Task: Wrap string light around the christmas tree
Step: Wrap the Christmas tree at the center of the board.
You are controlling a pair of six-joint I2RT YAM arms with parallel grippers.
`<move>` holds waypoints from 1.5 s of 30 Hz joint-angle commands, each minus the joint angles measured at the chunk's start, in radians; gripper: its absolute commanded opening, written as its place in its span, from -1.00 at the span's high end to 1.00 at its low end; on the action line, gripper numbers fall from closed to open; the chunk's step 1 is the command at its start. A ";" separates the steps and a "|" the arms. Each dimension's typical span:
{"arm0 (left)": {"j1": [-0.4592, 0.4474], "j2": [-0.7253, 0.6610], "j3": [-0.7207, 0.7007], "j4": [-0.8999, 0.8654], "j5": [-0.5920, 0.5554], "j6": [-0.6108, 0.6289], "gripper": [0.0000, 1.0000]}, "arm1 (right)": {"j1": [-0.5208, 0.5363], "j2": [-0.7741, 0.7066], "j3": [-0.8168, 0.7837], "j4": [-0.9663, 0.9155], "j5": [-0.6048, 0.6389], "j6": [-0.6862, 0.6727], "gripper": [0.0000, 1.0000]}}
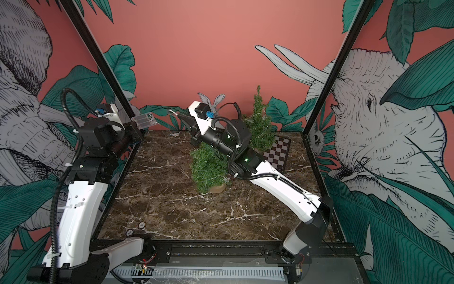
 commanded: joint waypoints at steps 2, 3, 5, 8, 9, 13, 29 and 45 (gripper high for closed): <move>0.004 -0.012 -0.022 0.021 -0.036 -0.005 1.00 | 0.005 -0.104 -0.066 0.025 -0.046 0.011 1.00; 0.004 -0.014 -0.026 0.025 -0.045 -0.001 1.00 | 0.008 -0.127 -0.087 0.018 -0.054 0.012 1.00; 0.005 -0.013 -0.035 0.032 -0.044 0.004 1.00 | 0.007 -0.169 -0.135 0.005 -0.071 0.014 1.00; 0.004 -0.019 -0.037 0.041 -0.035 0.005 1.00 | 0.008 -0.242 -0.227 -0.007 -0.083 0.015 1.00; 0.004 -0.020 -0.038 0.045 -0.034 0.004 1.00 | 0.007 -0.273 -0.259 -0.008 -0.072 0.016 1.00; 0.004 -0.027 -0.031 0.048 -0.031 0.001 1.00 | 0.007 -0.379 -0.386 -0.021 0.001 0.008 1.00; 0.004 -0.062 -0.026 0.040 0.038 -0.026 1.00 | 0.007 -0.414 -0.499 -0.086 0.225 0.019 0.51; 0.004 -0.104 -0.010 0.043 -0.035 0.045 1.00 | 0.036 -0.576 -0.736 -0.130 0.082 0.085 0.35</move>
